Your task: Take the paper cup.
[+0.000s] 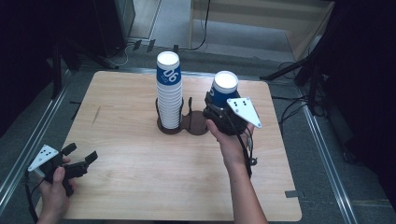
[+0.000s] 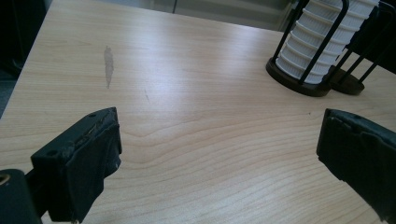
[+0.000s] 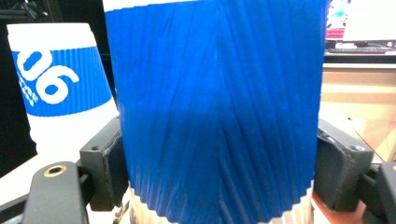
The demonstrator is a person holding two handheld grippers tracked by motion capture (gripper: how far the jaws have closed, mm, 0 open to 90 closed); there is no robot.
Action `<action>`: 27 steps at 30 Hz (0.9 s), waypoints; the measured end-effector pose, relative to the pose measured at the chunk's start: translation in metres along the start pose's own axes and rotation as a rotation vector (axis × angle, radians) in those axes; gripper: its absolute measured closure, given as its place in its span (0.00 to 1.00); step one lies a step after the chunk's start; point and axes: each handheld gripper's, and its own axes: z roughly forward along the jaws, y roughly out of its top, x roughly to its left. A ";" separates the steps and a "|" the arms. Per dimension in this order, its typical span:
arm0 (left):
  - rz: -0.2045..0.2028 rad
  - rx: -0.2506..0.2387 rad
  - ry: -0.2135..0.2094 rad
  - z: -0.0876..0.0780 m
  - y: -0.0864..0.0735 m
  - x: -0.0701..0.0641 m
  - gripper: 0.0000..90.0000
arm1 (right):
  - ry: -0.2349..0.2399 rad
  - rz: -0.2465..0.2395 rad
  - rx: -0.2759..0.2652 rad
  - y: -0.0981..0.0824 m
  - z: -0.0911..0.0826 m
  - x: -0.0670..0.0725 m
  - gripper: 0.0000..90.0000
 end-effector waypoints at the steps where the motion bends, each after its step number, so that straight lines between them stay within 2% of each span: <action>1: -0.002 -0.001 -0.001 0.000 0.000 0.000 0.01 | -0.001 0.005 0.002 -0.002 -0.002 -0.001 0.21; 8: -0.017 -0.001 -0.002 0.000 0.000 0.001 0.01 | -0.022 -0.010 0.017 -0.020 -0.016 -0.013 0.21; 12: -0.029 0.007 0.035 0.002 0.001 0.001 0.01 | -0.029 -0.025 0.030 -0.030 -0.024 -0.017 0.21; 18: -0.004 -0.009 0.041 0.006 0.000 -0.002 0.01 | -0.037 -0.017 0.041 -0.044 -0.035 -0.025 0.21; 20: -0.011 -0.017 0.025 0.005 0.001 -0.001 0.01 | -0.026 -0.017 0.039 -0.048 -0.038 -0.027 0.21; 21: -0.016 -0.021 0.033 0.004 0.001 0.000 0.01 | -0.024 -0.016 0.037 -0.051 -0.041 -0.027 0.21; 24: -0.011 -0.031 0.106 0.005 0.004 -0.001 0.01 | -0.018 -0.039 0.034 -0.060 -0.047 -0.028 0.21; 27: -0.014 -0.038 0.120 0.003 0.007 -0.002 0.01 | -0.022 -0.038 0.047 -0.069 -0.051 -0.031 0.21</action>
